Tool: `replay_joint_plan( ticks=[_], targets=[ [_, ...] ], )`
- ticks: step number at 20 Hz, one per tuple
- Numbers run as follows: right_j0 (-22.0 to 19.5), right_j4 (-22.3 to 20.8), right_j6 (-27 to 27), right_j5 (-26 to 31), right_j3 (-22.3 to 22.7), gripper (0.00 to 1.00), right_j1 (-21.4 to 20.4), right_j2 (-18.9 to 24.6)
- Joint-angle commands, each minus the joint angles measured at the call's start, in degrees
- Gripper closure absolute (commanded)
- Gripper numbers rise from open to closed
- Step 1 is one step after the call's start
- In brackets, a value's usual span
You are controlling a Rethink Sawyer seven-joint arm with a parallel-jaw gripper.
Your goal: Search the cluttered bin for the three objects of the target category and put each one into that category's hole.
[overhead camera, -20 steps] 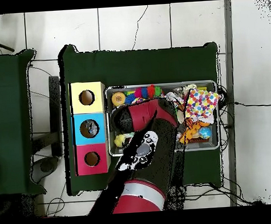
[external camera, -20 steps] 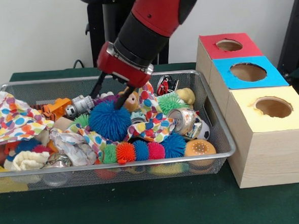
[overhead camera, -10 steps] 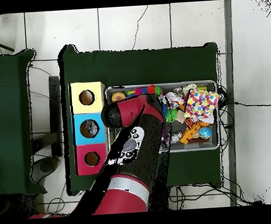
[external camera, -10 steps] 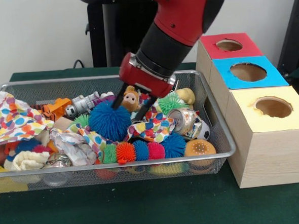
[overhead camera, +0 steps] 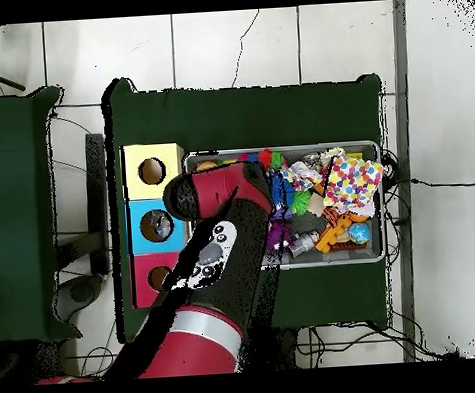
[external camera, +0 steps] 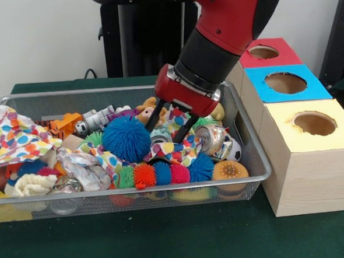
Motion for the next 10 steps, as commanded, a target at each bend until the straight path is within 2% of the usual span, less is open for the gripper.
replay_joint_plan(
  ticks=[1, 6, 10],
  targets=[
    [0.3, 4.3, 17.6, 1.4, 1.1, 0.0, 3.0, 0.5],
    [0.4, 6.0, 17.4, -1.1, 1.9, 0.0, 3.7, 0.0],
    [0.7, 7.0, 16.8, 0.0, 1.1, 0.0, 4.1, -0.7]
  ],
)
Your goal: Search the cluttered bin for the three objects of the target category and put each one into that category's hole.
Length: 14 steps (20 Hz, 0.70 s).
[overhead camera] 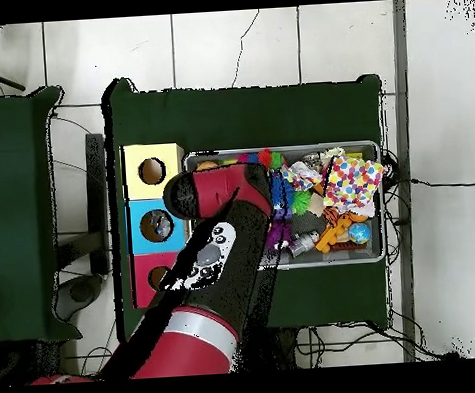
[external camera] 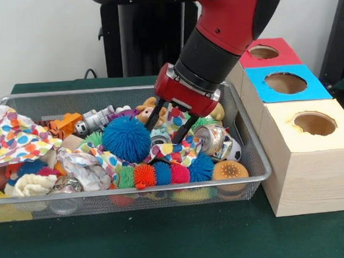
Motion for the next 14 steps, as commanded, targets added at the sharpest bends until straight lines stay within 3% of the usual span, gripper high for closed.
replay_joint_plan(
  ticks=[1, 9, 14],
  targets=[
    [0.1, 3.7, 16.6, 0.2, 1.1, 0.0, 3.0, 1.1],
    [0.8, 6.8, 18.3, 1.8, -1.6, 0.0, 5.1, -0.2],
    [1.2, 8.8, 18.3, -0.2, -1.9, 0.0, 6.7, -0.6]
  ],
)
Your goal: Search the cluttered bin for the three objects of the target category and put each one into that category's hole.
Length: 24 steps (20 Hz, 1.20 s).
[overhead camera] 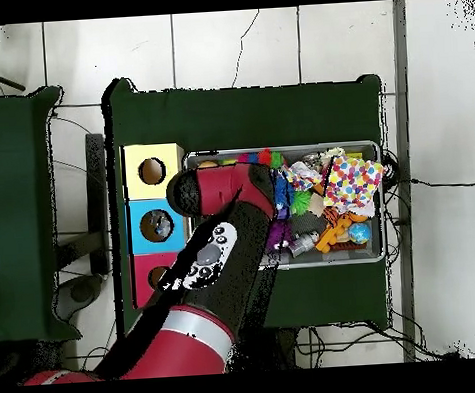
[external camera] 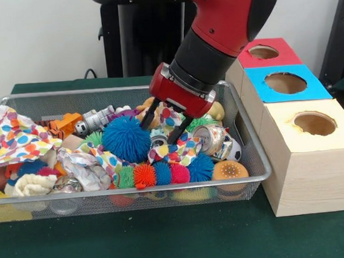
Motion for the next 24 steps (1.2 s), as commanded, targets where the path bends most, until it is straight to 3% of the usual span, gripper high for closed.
replay_joint_plan(
  ticks=[1, 16, 24],
  targets=[
    [0.5, 4.8, 17.9, -1.0, -1.1, 0.0, 5.1, 2.3],
    [-1.2, 6.8, 15.5, -13.7, 3.4, 0.0, 6.9, 4.3],
    [-2.9, 6.8, 15.1, -23.6, 6.2, 0.0, 8.6, 6.1]
  ],
)
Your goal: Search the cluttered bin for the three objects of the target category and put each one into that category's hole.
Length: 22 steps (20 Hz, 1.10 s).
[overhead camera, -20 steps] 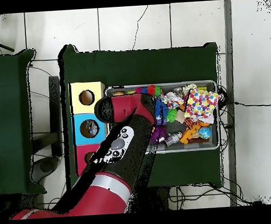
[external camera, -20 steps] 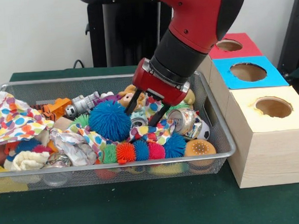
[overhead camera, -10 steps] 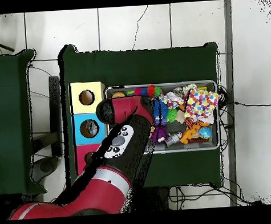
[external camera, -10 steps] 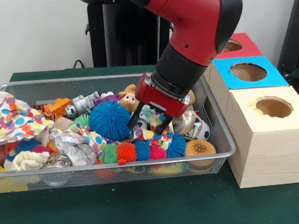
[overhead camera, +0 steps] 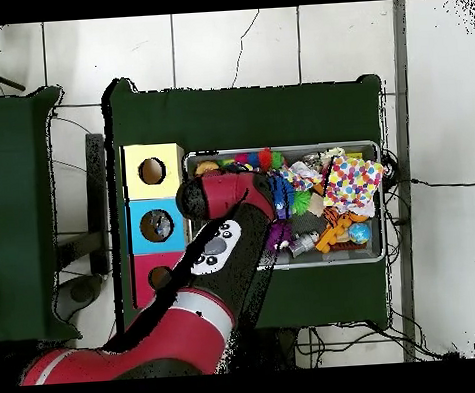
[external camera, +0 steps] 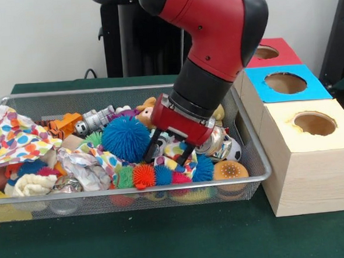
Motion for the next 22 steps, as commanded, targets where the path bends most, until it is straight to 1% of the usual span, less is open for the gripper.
replay_joint_plan(
  ticks=[1, 6, 8, 9, 12, 16, 22],
  targets=[
    [-2.7, 3.1, 14.7, -9.0, 5.2, 0.0, 3.8, 6.6],
    [-3.8, 2.6, 13.6, -12.1, 6.2, 0.0, 3.7, 7.7],
    [-3.5, 2.6, 13.9, -13.7, 6.6, 0.0, 3.9, 7.2],
    [-3.4, 3.1, 13.8, -14.3, 6.8, 1.0, 4.0, 7.0],
    [-2.8, 3.4, 14.3, -15.3, 6.9, 1.0, 4.4, 6.3],
    [-2.6, 4.1, 13.5, -15.6, 7.0, 1.0, 4.5, 6.0],
    [-2.4, 4.7, 12.7, -13.6, 6.6, 1.0, 4.6, 5.8]
  ],
)
